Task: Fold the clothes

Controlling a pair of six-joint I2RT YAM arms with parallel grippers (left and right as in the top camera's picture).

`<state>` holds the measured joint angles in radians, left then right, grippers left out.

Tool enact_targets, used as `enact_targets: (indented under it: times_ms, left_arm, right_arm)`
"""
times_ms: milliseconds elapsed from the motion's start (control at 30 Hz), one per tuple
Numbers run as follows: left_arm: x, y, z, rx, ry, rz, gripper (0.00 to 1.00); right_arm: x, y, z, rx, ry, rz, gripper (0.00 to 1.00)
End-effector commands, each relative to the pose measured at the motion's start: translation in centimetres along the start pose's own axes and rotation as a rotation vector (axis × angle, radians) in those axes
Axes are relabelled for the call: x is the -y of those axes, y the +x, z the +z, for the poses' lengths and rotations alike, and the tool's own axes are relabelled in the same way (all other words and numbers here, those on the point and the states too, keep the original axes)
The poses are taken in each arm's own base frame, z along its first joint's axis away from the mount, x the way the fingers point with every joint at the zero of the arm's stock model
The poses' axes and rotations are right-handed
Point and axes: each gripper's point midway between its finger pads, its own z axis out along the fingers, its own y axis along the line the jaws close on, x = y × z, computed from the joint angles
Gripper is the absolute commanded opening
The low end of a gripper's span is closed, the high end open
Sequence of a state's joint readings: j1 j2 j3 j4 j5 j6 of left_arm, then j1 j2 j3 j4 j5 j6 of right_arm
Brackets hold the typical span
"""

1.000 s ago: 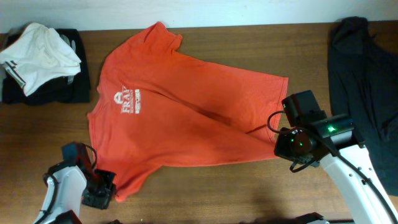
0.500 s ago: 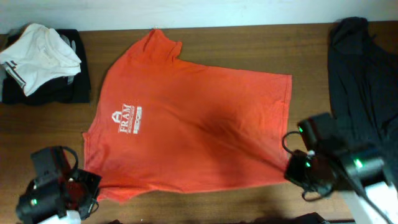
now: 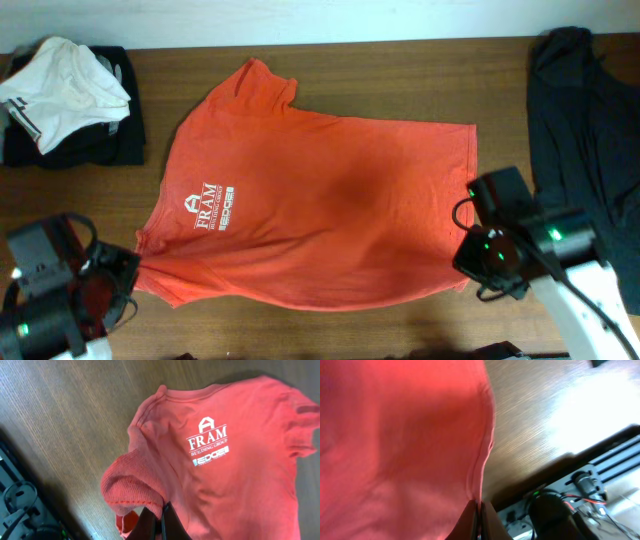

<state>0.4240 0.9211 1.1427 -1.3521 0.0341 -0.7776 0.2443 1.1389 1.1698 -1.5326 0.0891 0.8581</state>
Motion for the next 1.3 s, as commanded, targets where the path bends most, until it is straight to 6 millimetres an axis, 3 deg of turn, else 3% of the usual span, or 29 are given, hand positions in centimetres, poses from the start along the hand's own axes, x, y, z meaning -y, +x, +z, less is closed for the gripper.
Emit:
enact_targets:
  times_ms: [0,133,233,367,500,600,833,1067,1100,1133,1167,1200,1233,1267]
  left_arm:
    - [1.1,-1.1,1.9,-0.036,-0.03,0.014,0.01]
    - [3.0,-0.6,5.8,-0.138,-0.091,0.081,0.01]
    - [6.2,0.5,9.0,-0.179,-0.079,0.186,0.01]
    - [9.7,1.4,11.3,-0.154,-0.027,0.278,0.01]
    - [12.0,0.5,12.9,-0.067,0.0,0.319,0.01]
    - [13.3,0.0,14.2,-0.047,0.027,0.318,0.01]
    - [14.5,-0.2,17.4,-0.046,0.029,0.318,0.02]
    - [15.6,-0.6,18.9,-0.028,0.053,0.316,0.04]
    - [15.8,-0.7,19.1,-0.023,0.061,0.315,0.07]
    - [16.0,-0.7,19.3,-0.024,0.064,0.315,0.13]
    - [16.0,-0.7,19.6,-0.024,0.064,0.315,0.38]
    - [16.1,-0.7,19.8,-0.024,0.063,0.316,0.8]
    - [16.1,-0.7,19.9,-0.024,0.064,0.316,0.99]
    - [16.3,-0.8,19.9,-0.018,0.071,0.32,0.99]
  right_arm:
    - [0.8,-1.9,1.4,0.078,0.109,0.069,0.04]
    - [0.0,-3.2,1.4,0.132,0.083,0.079,0.04]
    - [0.4,-4.1,1.3,0.183,0.101,0.124,0.04]
    - [-0.3,-5.0,1.3,0.222,0.075,0.142,0.04]
    - [-0.8,-5.2,3.2,0.231,0.062,0.145,0.04]
    - [-1.2,-5.4,4.9,0.243,0.049,0.149,0.04]
    - [-1.9,-6.6,6.1,0.278,0.062,0.153,0.09]
    - [-3.7,-7.6,10.0,0.229,0.127,0.135,0.08]
    - [-3.7,-7.6,10.4,0.221,0.137,0.132,0.14]
    - [-3.7,-7.6,10.6,0.218,0.142,0.13,0.36]
    - [-3.7,-7.6,10.8,0.214,0.146,0.125,0.76]
    - [-3.7,-7.6,10.8,0.213,0.147,0.125,0.98]
    - [-3.8,-7.6,10.8,0.211,0.143,0.125,0.99]
    - [-3.8,-7.6,10.7,0.212,0.142,0.122,0.99]
